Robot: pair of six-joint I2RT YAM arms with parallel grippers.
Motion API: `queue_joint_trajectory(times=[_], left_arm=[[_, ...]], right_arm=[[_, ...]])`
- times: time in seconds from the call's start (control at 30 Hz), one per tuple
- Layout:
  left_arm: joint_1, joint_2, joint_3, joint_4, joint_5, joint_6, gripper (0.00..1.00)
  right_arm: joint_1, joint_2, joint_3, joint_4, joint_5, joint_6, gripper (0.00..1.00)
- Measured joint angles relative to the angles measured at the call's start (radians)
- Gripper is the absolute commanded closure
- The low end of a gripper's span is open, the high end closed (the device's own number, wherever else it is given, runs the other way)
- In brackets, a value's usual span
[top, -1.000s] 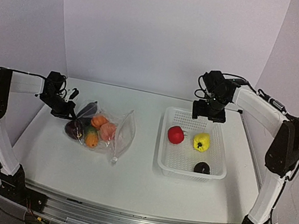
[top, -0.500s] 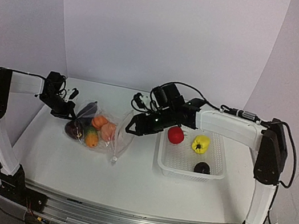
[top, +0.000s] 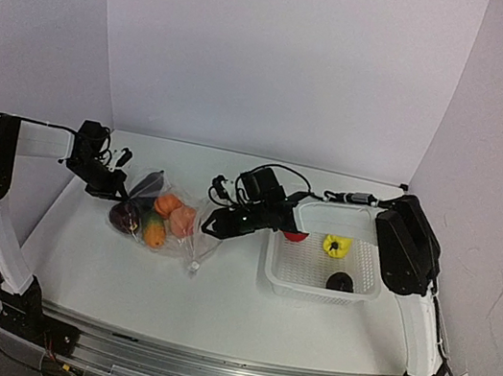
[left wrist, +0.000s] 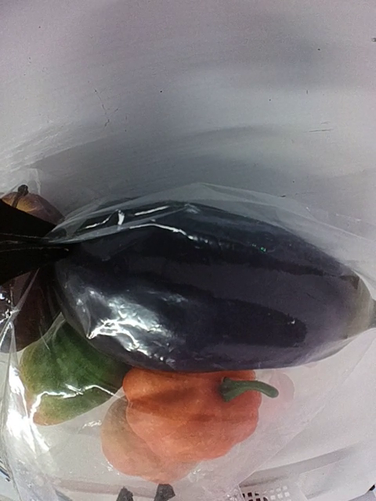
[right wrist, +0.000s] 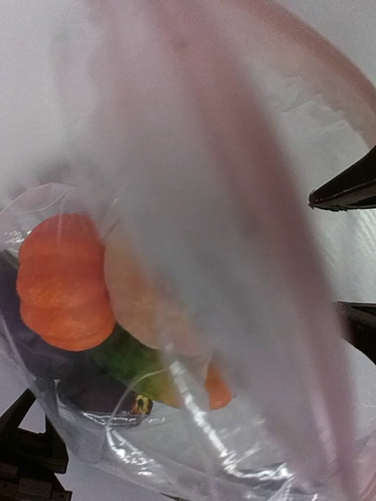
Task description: Open the zip-top bag and remove the fake food
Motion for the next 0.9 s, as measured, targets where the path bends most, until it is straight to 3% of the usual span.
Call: queue_joint_trajectory(times=[0.27,0.57,0.7,0.83,0.9], left_arm=[[0.0,0.0,0.0,0.0,0.016,0.001,1.0],[0.0,0.0,0.0,-0.002,0.049,0.002,1.0],[0.0,0.0,-0.002,-0.002,0.062,0.002,1.0],[0.0,0.001,-0.003,-0.002,0.072,0.005,1.0],[0.0,0.002,-0.003,-0.002,0.073,0.005,1.0]], right_arm=[[0.049,0.062,0.083,0.114,0.021,-0.012,0.12],[0.088,0.182,0.189,0.167,0.123,-0.036,0.08],[0.097,0.229,0.213,0.169,0.139,-0.049,0.12],[0.109,0.272,0.233,0.18,0.157,-0.056,0.29],[0.113,0.275,0.235,0.183,0.163,-0.062,0.44]])
